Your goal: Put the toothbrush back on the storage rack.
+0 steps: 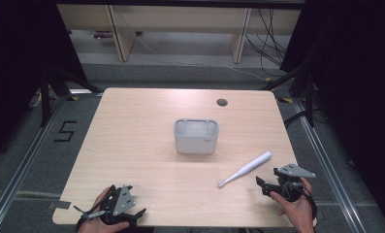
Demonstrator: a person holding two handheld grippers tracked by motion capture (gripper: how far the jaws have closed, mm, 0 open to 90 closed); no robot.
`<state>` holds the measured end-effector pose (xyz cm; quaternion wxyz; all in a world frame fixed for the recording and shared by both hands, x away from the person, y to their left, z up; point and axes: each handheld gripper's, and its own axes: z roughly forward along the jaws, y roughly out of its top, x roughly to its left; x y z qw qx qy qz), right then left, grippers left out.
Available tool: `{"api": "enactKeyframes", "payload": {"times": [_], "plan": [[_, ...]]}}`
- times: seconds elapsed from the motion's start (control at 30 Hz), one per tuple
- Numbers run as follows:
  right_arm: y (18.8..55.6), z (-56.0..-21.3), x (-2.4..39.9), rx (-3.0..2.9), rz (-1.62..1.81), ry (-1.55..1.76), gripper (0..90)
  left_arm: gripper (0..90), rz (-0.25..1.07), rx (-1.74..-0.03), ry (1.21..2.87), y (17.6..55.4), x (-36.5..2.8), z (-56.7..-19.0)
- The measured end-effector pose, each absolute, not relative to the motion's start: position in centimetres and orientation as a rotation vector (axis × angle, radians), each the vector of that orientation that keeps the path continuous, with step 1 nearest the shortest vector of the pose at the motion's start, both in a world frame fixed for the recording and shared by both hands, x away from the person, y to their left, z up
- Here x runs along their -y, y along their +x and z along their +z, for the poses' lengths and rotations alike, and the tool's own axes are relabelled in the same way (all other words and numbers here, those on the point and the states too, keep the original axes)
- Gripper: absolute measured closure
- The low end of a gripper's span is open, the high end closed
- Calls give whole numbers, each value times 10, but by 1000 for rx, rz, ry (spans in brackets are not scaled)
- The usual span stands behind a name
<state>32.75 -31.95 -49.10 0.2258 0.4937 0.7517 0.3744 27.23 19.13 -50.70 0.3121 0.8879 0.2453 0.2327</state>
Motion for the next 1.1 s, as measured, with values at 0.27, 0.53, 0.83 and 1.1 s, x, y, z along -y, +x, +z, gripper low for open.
{"api": "enactKeyframes", "payload": {"times": [0.27, 0.53, 0.83, 1.1], "plan": [[330, -487, 318, -2061, 1029, 1374, 232, 154, 616, -645, 2336, 272, -191, -507], [343, -483, 316, -2045, 1036, 1345, 251, 155, 625, -650, 2350, 272, -191, -507], [358, -476, 312, -2061, 1037, 1294, 311, 154, 633, -664, 2349, 272, -192, -507], [366, -475, 311, -2051, 1031, 1299, 325, 154, 617, -656, 2350, 272, -193, -506]]}}
